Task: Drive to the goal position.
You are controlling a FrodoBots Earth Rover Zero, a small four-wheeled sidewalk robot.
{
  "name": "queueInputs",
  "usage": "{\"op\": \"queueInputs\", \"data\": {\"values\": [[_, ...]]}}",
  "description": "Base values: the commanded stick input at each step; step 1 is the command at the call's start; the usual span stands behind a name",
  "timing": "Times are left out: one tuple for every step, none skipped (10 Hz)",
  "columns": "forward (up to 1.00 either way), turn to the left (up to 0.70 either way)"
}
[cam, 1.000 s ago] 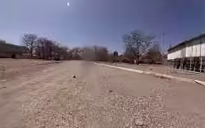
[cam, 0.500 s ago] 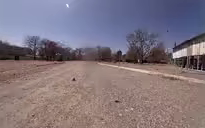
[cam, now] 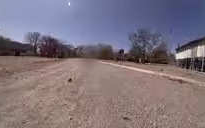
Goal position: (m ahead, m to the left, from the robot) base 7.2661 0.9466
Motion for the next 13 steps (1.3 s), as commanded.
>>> {"op": "queueInputs", "data": {"values": [[1.00, 0.00], [1.00, 0.00], [1.00, 0.00], [1.00, 0.00], [1.00, 0.00], [1.00, 0.00], [1.00, 0.00], [1.00, 0.00], [1.00, 0.00], [1.00, 0.00], [1.00, 0.00], [1.00, 0.00], [1.00, 0.00]]}}
